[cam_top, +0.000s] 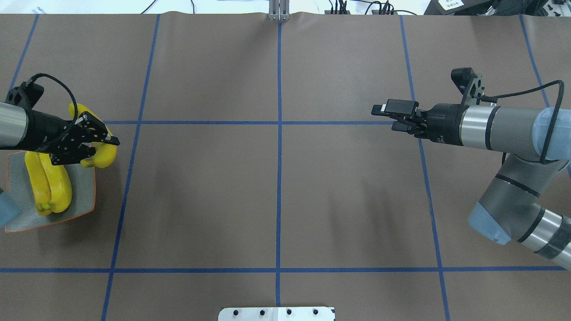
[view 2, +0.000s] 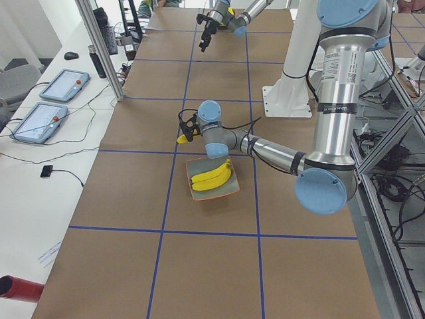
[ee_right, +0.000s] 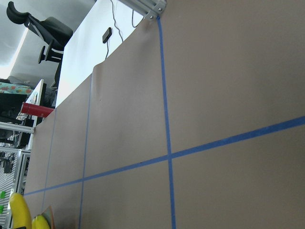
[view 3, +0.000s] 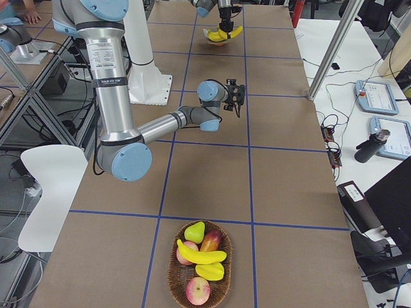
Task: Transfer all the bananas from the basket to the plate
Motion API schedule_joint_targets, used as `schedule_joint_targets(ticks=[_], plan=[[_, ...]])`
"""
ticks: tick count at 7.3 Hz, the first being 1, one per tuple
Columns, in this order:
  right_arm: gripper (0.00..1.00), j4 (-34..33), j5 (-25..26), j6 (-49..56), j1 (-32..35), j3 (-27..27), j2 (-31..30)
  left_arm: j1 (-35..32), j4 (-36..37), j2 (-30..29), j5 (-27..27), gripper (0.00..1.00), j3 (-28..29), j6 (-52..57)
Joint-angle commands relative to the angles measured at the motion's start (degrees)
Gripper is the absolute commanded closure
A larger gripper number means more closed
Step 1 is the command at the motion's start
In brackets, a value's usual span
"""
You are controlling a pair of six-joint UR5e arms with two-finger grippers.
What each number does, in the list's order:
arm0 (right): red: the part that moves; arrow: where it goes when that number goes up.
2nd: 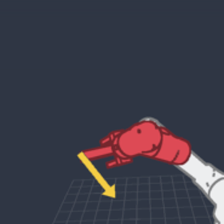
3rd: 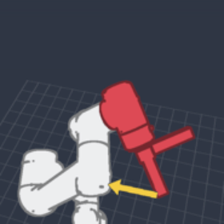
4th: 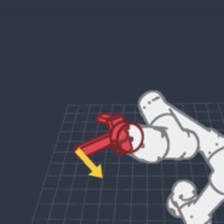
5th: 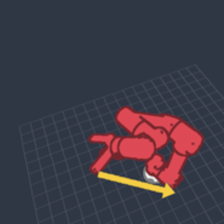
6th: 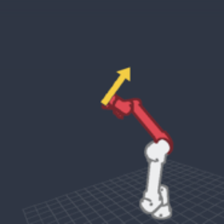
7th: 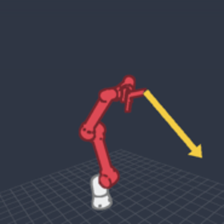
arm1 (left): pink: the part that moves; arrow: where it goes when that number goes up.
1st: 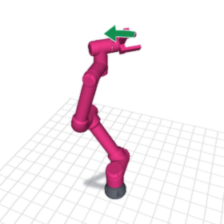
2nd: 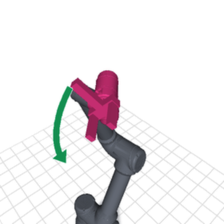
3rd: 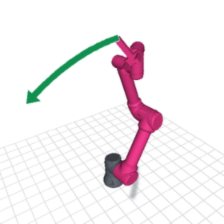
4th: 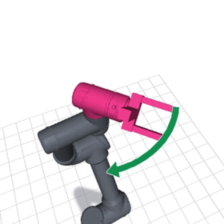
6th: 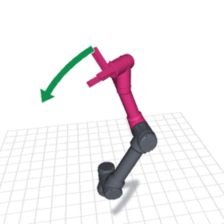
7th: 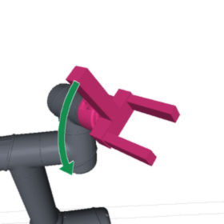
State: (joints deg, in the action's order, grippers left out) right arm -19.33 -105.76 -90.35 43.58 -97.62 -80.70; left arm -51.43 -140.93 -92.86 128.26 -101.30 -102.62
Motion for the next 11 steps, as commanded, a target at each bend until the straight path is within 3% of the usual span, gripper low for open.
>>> schedule_joint_targets(ticks=[1, 3, 6, 11], plan=[[0.0, -0.2, -1.5, 4.7, 3.6, 3.7, -0.8, 0.3, 14.2, 0.1, 0.2, 1.0, -3.0, 9.3], [0.0, -0.1, -1.4, 4.7, 3.5, 4.0, -0.6, 0.5, 24.9, 1.9, -0.5, 1.0, -7.1, 18.3], [0.0, 0.1, -1.5, 4.2, 3.4, 4.1, -0.6, 1.3, 25.8, 2.8, 0.0, 1.0, -2.3, 21.5], [0.0, 0.3, -1.6, 3.9, 3.1, 4.1, -0.2, 1.3, 25.8, 4.1, 0.2, 0.99, -1.3, 23.1]])
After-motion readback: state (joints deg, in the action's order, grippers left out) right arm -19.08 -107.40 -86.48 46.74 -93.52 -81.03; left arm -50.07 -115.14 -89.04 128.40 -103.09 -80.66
